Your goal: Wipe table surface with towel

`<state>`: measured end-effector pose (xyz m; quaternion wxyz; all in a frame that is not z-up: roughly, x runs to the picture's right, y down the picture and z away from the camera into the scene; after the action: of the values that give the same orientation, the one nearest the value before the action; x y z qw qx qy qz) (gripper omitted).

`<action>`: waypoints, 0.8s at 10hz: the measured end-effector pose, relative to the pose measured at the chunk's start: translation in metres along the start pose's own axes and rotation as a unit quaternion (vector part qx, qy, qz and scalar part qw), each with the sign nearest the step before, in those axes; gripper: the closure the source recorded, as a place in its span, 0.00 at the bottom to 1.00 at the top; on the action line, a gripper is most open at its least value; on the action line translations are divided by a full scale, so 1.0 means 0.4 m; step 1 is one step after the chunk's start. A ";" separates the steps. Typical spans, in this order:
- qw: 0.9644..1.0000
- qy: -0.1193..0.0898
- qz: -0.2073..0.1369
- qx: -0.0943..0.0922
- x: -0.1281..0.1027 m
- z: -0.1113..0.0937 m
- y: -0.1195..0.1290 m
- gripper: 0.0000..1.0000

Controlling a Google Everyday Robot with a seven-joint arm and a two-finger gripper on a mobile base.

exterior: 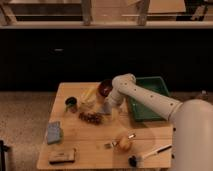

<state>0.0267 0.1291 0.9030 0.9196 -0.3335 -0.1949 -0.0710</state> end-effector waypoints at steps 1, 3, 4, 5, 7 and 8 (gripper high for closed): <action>1.000 -0.002 0.000 -0.004 0.003 0.006 -0.002 0.20; 1.000 -0.009 0.005 -0.011 0.017 0.017 -0.003 0.29; 1.000 -0.012 0.006 -0.014 0.022 0.022 0.000 0.39; 1.000 -0.015 0.006 -0.016 0.026 0.021 0.001 0.48; 1.000 -0.021 -0.001 -0.023 0.026 0.020 0.003 0.67; 0.999 -0.023 -0.007 -0.025 0.024 0.020 0.004 0.77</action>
<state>0.0332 0.1356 0.9116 0.9057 -0.3569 -0.2164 -0.0746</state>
